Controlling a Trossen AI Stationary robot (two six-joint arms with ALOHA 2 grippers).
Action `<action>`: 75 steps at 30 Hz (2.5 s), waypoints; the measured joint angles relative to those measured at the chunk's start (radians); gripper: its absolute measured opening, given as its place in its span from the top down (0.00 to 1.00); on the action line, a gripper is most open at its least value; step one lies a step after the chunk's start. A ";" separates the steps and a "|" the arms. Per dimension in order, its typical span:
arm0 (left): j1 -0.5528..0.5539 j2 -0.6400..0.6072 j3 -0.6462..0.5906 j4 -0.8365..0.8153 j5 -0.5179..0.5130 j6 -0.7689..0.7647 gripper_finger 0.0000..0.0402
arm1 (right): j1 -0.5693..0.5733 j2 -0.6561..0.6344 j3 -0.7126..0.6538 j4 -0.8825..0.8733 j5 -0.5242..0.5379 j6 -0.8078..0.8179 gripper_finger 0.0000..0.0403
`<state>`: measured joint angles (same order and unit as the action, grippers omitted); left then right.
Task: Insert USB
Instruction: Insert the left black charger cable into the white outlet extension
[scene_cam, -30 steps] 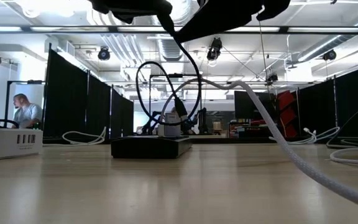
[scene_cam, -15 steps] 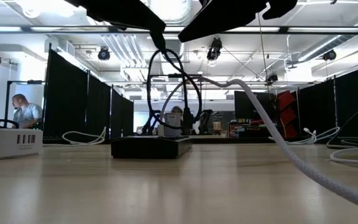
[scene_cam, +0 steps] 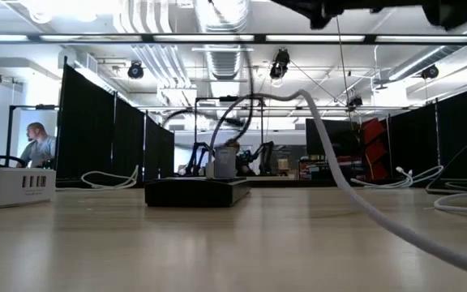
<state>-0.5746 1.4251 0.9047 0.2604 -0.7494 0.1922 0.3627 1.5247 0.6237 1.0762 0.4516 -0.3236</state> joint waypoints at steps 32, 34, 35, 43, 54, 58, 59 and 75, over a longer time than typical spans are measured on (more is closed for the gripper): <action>-0.005 0.053 0.000 0.236 0.084 0.136 0.98 | -0.028 0.395 0.168 0.434 -0.374 0.054 0.63; -0.005 0.053 0.000 0.235 0.084 0.135 0.98 | -0.023 0.395 0.168 0.451 -0.374 0.052 0.66; -0.005 0.053 0.000 0.234 0.084 0.135 0.98 | -0.021 0.395 0.168 0.463 -0.374 0.052 0.67; -0.005 0.053 0.000 0.235 0.085 0.132 0.98 | -0.012 0.394 0.168 0.478 -0.364 0.036 0.77; -0.005 0.053 0.000 0.236 0.085 0.129 0.98 | -0.012 0.380 0.168 0.456 -0.340 0.043 0.96; -0.008 0.053 0.000 0.216 0.082 0.122 0.98 | -0.010 0.317 0.168 0.294 -0.303 0.022 0.96; -0.009 0.053 0.000 0.204 0.081 0.122 0.98 | -0.009 0.292 0.168 0.230 -0.287 0.015 0.96; -0.011 0.046 0.000 0.136 0.015 0.084 0.57 | 0.012 -0.002 0.168 -0.417 -0.182 -0.032 0.96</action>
<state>-0.5858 1.4711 0.9043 0.3966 -0.7348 0.2757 0.3745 1.5223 0.7914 0.6592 0.2694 -0.3559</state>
